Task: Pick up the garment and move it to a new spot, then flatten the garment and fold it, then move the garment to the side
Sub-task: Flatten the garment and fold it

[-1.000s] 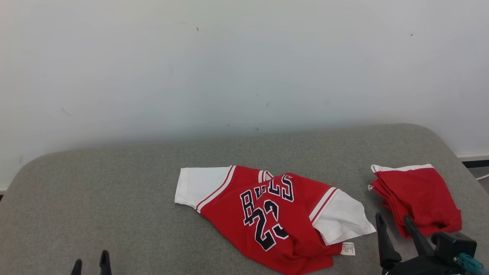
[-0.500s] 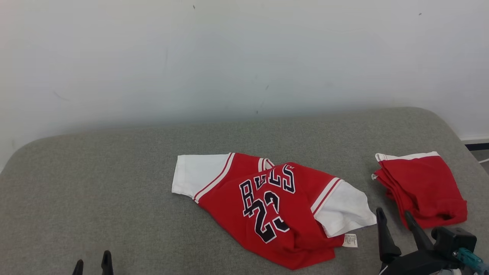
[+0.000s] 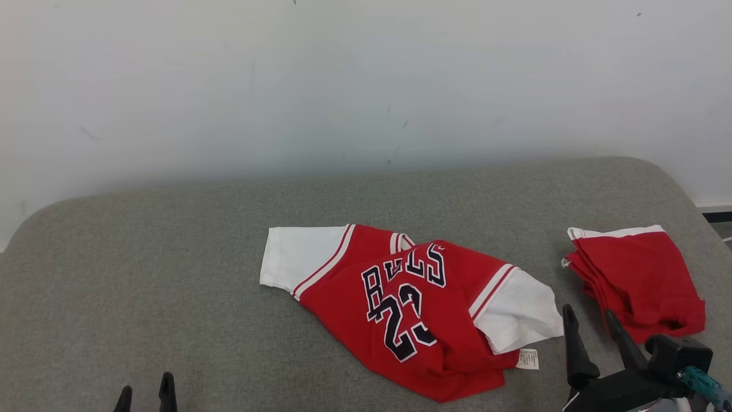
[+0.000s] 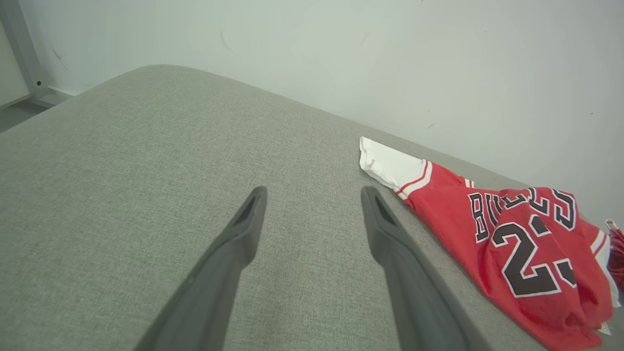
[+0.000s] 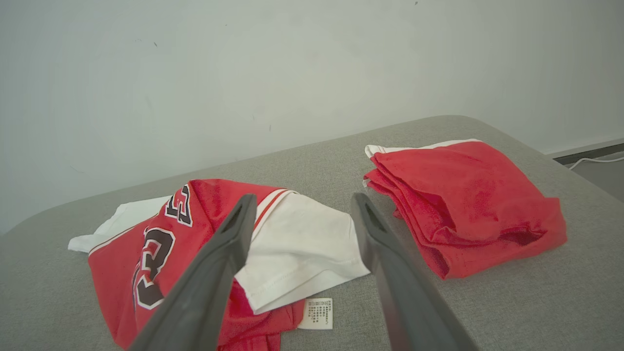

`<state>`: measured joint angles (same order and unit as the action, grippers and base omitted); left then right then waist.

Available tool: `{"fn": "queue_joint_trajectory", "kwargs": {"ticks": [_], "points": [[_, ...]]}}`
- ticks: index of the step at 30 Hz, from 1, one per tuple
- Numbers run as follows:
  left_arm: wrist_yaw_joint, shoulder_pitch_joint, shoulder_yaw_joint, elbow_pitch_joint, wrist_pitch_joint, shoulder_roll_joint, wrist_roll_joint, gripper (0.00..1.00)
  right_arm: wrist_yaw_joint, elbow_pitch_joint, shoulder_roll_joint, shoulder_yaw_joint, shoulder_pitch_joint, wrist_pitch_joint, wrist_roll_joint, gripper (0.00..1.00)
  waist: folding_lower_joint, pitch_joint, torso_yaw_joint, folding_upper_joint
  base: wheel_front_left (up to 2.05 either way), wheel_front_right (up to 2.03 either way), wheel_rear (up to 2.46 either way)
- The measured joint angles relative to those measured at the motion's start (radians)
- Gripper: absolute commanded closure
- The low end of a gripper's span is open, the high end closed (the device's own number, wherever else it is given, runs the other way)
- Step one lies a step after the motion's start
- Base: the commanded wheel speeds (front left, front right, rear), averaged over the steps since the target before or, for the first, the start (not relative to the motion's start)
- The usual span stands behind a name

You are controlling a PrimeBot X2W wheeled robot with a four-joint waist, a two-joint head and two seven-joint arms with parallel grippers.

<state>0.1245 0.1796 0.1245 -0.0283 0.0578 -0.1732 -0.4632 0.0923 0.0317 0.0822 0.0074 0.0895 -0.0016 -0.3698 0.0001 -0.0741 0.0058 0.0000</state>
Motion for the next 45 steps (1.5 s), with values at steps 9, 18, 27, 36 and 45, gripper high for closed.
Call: {"fn": "queue_joint_trajectory", "kwargs": {"ticks": [9,18,27,36,45], "points": [[0.0,0.004,-0.017,0.043,-0.051,0.022,0.023,0.0,0.0,0.012,0.0,0.008,-0.001,-0.007,0.0,0.0,0.0,0.004,0.001,0.0,0.0,0.0,0.0],[0.0,0.006,-0.03,0.073,-0.099,0.041,0.053,0.0,-0.002,0.025,0.0,0.013,-0.019,-0.009,0.0,0.0,0.0,0.007,-0.004,0.0,0.0,0.0,0.0],[0.0,0.02,-0.039,0.09,-0.138,0.047,0.071,0.0,-0.004,0.028,0.0,0.015,-0.018,-0.012,0.0,0.0,-0.0001,0.011,-0.01,0.0,0.0,0.0,0.0],[-0.002,-0.025,0.019,0.1,-0.203,0.053,0.073,0.0,-0.014,0.028,0.001,0.033,-0.021,-0.016,0.0,0.0,-0.0001,0.025,-0.017,0.0,0.0,0.0,0.0],[-0.092,-0.274,0.114,-0.006,-0.34,-0.018,0.122,0.0,-0.022,0.024,0.006,0.054,-0.044,-0.007,0.003,0.0,0.0,0.051,-0.076,0.0001,0.0,0.0,0.0]]}}
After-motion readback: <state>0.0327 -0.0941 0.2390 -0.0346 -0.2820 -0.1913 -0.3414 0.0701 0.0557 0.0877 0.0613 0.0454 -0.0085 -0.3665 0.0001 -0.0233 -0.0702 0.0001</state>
